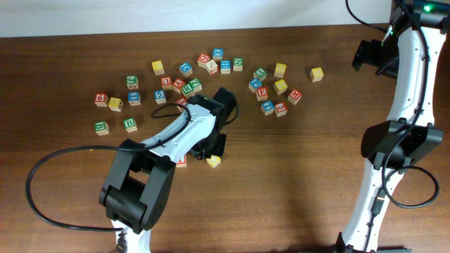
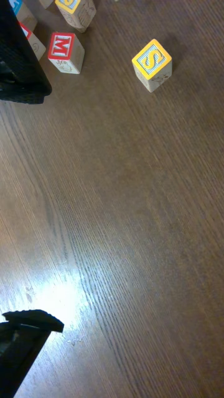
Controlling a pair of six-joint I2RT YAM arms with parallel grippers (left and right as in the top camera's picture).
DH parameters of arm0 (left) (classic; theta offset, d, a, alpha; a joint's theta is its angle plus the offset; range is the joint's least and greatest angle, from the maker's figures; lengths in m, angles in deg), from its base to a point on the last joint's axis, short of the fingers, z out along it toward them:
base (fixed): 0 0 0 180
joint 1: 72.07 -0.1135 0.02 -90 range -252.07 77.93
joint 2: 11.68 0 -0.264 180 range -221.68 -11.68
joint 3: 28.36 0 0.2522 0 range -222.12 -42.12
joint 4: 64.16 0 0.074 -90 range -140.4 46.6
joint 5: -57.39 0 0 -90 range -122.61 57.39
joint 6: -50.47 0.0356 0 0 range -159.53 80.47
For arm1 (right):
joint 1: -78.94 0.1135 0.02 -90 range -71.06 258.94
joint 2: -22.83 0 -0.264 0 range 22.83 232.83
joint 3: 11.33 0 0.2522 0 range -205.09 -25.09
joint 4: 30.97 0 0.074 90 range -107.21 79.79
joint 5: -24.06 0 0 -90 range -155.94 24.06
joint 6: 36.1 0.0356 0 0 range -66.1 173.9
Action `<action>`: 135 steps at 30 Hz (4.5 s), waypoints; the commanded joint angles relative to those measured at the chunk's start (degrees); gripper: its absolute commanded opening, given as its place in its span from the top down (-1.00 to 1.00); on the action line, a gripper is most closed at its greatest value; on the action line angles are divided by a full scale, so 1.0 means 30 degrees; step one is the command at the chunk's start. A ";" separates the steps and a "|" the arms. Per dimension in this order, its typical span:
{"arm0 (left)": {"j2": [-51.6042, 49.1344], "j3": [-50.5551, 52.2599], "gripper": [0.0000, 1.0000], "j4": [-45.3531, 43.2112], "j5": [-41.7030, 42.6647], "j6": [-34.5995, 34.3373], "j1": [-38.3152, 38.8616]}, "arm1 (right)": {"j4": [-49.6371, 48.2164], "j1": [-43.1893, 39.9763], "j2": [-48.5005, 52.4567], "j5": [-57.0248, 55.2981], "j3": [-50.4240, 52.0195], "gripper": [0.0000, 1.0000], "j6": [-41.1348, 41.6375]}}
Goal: Spell out ICRA
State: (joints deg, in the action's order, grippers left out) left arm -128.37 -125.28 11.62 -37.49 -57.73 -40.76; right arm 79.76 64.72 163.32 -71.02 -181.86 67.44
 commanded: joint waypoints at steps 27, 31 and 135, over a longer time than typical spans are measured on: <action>0.2433 -0.3147 1.00 0.3657 0.2863 0.2980 0.1392 | 0.0044 0.0102 -0.0197 0.0029 0.0080 -0.97 0.0160; 0.2433 -0.2098 1.00 0.2594 0.2863 0.2980 0.2186 | 0.0044 0.0109 -0.0197 0.0029 0.0080 -0.97 0.0160; 0.2331 0.4175 1.00 -0.5901 0.0109 0.3359 0.3257 | 0.0044 0.0109 -0.0197 0.0029 0.0080 -0.97 0.0160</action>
State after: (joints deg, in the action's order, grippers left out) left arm -121.50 -113.21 -5.52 -36.31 -46.87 -30.84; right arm 79.76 64.72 163.32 -71.00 -181.86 67.42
